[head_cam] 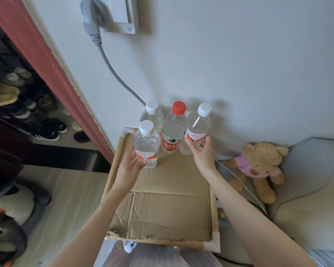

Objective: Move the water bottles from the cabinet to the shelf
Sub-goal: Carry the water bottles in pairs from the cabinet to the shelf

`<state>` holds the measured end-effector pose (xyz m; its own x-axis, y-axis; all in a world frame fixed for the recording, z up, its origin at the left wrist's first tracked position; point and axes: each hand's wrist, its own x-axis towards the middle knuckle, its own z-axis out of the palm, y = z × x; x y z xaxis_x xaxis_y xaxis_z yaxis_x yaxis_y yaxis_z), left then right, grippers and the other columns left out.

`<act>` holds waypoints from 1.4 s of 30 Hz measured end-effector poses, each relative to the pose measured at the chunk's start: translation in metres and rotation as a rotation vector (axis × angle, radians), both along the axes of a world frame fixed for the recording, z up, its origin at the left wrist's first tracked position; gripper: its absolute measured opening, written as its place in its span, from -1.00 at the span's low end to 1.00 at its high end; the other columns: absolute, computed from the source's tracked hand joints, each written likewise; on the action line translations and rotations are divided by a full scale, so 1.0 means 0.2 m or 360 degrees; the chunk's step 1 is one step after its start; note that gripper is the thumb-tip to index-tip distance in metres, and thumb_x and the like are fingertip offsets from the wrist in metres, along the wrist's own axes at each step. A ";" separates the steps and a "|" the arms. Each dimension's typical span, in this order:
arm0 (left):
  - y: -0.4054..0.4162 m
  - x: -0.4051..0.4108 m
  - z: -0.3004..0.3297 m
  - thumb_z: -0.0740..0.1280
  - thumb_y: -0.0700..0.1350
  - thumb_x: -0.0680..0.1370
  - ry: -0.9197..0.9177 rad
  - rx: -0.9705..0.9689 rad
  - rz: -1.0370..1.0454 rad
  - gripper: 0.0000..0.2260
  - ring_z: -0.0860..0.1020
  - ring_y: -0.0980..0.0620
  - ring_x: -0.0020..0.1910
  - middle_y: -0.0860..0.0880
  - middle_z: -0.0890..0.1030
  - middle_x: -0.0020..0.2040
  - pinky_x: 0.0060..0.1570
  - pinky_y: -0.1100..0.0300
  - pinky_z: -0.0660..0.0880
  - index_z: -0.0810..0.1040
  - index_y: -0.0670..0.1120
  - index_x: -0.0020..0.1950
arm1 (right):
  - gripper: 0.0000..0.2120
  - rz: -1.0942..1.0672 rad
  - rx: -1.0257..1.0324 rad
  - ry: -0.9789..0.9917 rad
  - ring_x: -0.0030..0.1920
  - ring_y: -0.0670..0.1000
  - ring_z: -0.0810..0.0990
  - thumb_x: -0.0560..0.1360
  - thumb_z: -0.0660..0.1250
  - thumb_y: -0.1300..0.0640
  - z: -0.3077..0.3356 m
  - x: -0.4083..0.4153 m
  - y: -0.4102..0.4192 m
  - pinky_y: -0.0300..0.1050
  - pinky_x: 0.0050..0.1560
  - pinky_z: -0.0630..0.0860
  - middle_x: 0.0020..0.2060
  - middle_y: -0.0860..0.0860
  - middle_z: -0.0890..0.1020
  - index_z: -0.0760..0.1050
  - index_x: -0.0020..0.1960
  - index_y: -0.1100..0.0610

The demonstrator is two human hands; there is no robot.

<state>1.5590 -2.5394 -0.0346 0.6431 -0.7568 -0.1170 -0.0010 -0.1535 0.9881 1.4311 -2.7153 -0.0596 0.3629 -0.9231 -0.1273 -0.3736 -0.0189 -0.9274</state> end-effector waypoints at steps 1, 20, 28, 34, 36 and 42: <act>0.00 0.01 -0.01 0.25 -0.34 0.50 -0.0003 0.0005 0.0007 -0.58 0.49 0.45 -0.02 0.62 0.41 -0.09 -0.09 0.50 0.45 0.29 -0.15 0.34 | -0.45 0.0031 0.0014 0.0021 0.07 -0.06 0.56 0.33 0.39 -0.20 0.00 -0.01 -0.01 -0.08 0.08 0.47 0.01 -0.19 0.56 0.31 0.23 -0.08; -0.04 0.02 -0.13 0.24 -0.22 0.53 0.0156 -0.0013 0.0054 -0.59 0.45 0.06 0.24 -0.07 0.47 0.27 0.16 0.15 0.42 0.24 -0.07 0.36 | -0.47 0.0068 0.0072 -0.0149 0.12 -0.07 0.56 0.42 0.39 0.08 -0.01 -0.04 -0.02 -0.37 -0.06 0.43 0.20 -0.03 0.54 0.28 0.33 0.05; -0.05 0.00 -0.14 0.25 -0.21 0.53 0.0093 -0.0003 0.0093 -0.58 0.47 0.15 0.17 0.09 0.50 0.16 0.02 0.35 0.44 0.26 -0.05 0.36 | -0.60 0.0037 0.0097 -0.0136 0.17 -0.08 0.50 0.40 0.41 0.09 0.00 -0.05 0.02 -0.19 0.08 0.41 0.14 -0.08 0.50 0.28 0.13 0.00; -0.03 -0.02 -0.12 0.30 0.02 0.41 0.0089 0.0024 0.0148 -0.49 0.47 0.21 0.14 0.16 0.49 0.13 -0.09 0.45 0.43 0.28 0.04 0.34 | -0.53 0.0095 0.0107 -0.0122 0.25 -0.08 0.44 0.39 0.40 0.05 -0.06 -0.08 0.03 -0.06 0.25 0.39 0.23 -0.05 0.48 0.29 0.23 -0.03; -0.02 -0.03 -0.12 0.32 0.08 0.39 0.0122 0.0039 0.0165 -0.46 0.44 0.15 0.19 0.07 0.47 0.20 -0.02 0.39 0.41 0.27 0.08 0.33 | -0.48 0.0098 0.0107 -0.0083 0.26 -0.10 0.41 0.39 0.40 0.00 -0.06 -0.08 0.03 -0.07 0.27 0.35 0.26 -0.04 0.45 0.26 0.28 -0.05; 0.00 -0.03 -0.11 0.35 0.03 0.44 0.0171 0.0113 0.0165 -0.50 0.39 0.04 0.29 -0.02 0.42 0.30 0.20 0.13 0.37 0.29 0.00 0.33 | -0.61 0.0041 0.0260 -0.0244 0.32 -0.05 0.37 0.45 0.35 0.15 -0.04 -0.09 0.07 -0.17 0.26 0.31 0.29 0.03 0.43 0.30 0.21 0.06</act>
